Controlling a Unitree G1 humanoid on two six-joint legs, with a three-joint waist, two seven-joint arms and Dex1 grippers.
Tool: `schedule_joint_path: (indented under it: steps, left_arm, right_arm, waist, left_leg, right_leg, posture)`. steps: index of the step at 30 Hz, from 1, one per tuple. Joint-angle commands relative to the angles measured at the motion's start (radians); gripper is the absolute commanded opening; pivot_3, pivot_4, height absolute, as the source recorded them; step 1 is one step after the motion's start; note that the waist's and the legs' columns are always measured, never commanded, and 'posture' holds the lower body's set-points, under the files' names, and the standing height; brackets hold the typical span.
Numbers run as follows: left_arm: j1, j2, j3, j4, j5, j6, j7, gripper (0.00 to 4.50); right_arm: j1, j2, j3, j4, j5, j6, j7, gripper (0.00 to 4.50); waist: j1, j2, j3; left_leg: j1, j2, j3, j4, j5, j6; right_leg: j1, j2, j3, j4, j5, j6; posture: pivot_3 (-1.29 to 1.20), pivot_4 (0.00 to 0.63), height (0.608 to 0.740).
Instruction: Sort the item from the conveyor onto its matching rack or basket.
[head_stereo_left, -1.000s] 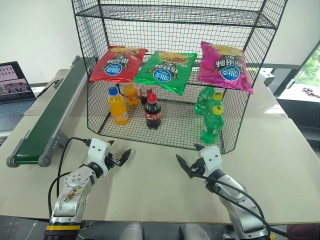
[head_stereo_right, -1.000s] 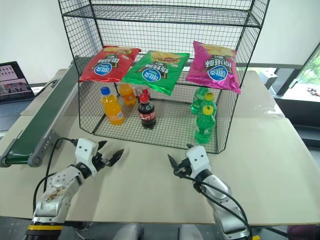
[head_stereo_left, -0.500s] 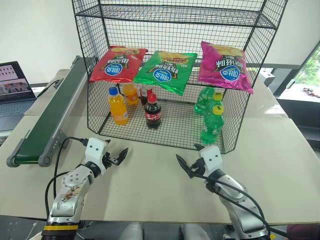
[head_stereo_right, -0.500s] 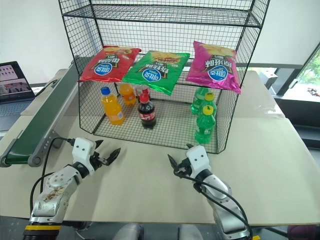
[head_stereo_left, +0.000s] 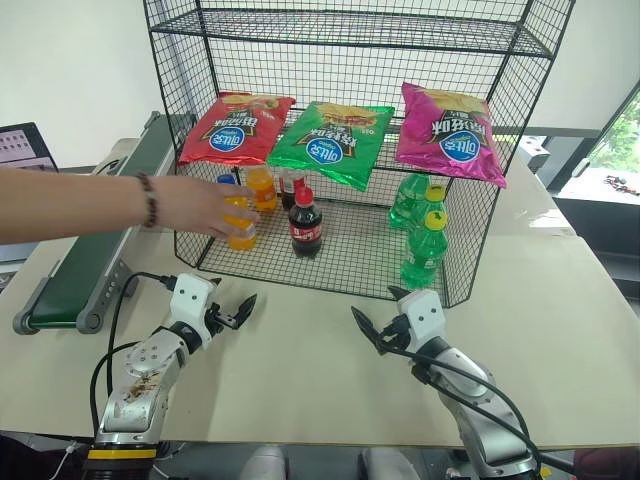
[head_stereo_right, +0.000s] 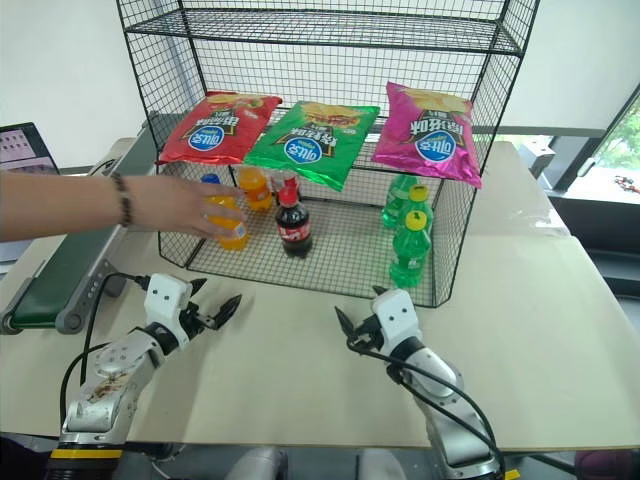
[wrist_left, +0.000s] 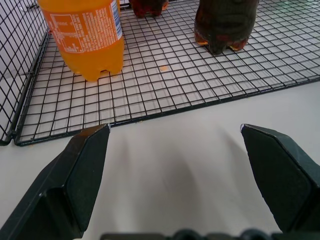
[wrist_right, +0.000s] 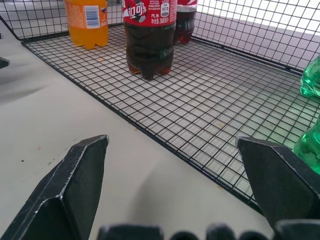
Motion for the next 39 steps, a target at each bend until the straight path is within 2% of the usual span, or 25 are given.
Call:
schedule_joint_path:
  steps: [1, 33, 39]
  left_arm:
    - [-0.018, 0.013, 0.015, -0.025, -0.001, -0.017, -0.002, 4.44]
    - [-0.011, 0.007, 0.02, -0.035, -0.014, -0.003, 0.008, 4.44]
    - [0.021, 0.012, 0.133, -0.135, -0.122, 0.062, 0.018, 4.44]
  right_arm:
    - [-0.019, 0.008, 0.002, -0.036, -0.002, -0.008, -0.007, 4.5]
    - [-0.015, 0.005, 0.002, -0.036, 0.004, -0.007, 0.001, 4.5]
    - [-0.063, -0.026, -0.026, -0.061, 0.069, 0.03, 0.072, 4.5]
  waist:
    - [0.0, 0.0, 0.0]
    - [0.0, 0.0, 0.0]
    - [-0.003, 0.0, 0.0]
  left_leg:
    - [0.0, 0.0, 0.0, 0.0, 0.0, 0.0]
    - [0.0, 0.0, 0.0, 0.0, 0.0, 0.0]
    - [0.0, 0.0, 0.0, 0.0, 0.0, 0.0]
  right_leg:
    - [0.0, 0.0, 0.0, 0.0, 0.0, 0.0]
    - [0.0, 0.0, 0.0, 0.0, 0.001, -0.001]
    - [0.0, 0.0, 0.0, 0.0, 0.001, -0.001]
  posture:
    - [0.0, 0.15, 0.738]
    - [0.0, 0.15, 0.738]
    - [0.0, 0.15, 0.738]
